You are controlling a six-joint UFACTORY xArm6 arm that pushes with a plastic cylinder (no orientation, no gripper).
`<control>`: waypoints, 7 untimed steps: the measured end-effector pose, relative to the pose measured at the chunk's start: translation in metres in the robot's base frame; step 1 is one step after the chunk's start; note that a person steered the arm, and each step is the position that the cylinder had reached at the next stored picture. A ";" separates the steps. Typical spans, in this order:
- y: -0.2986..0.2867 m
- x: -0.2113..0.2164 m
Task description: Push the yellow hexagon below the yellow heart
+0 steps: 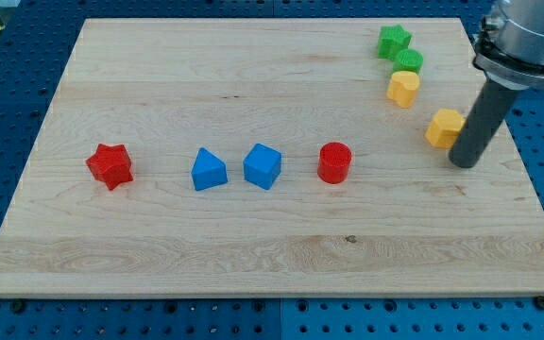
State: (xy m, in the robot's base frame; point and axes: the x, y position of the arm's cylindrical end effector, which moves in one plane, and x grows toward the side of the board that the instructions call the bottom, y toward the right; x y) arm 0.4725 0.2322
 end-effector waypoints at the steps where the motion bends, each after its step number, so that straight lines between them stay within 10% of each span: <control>1: 0.018 0.000; 7: 0.022 -0.028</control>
State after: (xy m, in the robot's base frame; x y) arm 0.4444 0.2546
